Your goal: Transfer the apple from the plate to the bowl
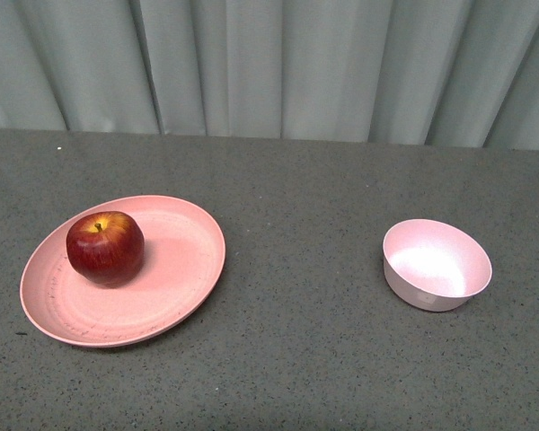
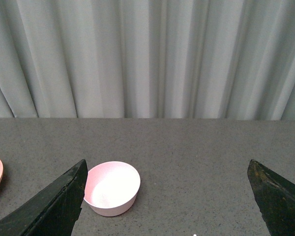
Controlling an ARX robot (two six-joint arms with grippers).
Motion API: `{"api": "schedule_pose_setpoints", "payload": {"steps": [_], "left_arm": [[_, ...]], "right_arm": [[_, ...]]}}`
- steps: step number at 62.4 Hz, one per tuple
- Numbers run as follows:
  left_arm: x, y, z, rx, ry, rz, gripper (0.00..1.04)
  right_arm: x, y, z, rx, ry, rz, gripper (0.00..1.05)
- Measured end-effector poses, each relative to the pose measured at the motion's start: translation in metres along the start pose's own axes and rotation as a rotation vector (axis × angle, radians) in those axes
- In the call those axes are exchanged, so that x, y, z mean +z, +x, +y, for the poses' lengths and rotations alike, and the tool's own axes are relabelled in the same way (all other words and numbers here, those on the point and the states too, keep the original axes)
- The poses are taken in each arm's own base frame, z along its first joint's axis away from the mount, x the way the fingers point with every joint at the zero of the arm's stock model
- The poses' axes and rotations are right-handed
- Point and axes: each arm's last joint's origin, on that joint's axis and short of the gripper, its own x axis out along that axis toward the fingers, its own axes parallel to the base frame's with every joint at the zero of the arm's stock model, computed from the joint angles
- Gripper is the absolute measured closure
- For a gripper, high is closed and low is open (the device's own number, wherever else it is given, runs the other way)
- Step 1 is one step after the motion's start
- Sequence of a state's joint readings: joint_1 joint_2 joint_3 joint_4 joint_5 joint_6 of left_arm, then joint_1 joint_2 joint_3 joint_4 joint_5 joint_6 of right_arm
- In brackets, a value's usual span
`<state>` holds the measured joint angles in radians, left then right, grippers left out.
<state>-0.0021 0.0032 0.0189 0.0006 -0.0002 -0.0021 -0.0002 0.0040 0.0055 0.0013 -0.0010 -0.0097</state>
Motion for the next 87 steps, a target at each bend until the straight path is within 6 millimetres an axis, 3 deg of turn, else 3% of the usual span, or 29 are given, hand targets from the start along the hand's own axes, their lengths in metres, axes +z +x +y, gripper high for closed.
{"api": "schedule_pose_setpoints", "payload": {"steps": [87], "left_arm": [[0.0, 0.0, 0.0, 0.0, 0.0, 0.0, 0.07]], "right_arm": [[0.0001, 0.0, 0.0, 0.0, 0.0, 0.0, 0.09]]}}
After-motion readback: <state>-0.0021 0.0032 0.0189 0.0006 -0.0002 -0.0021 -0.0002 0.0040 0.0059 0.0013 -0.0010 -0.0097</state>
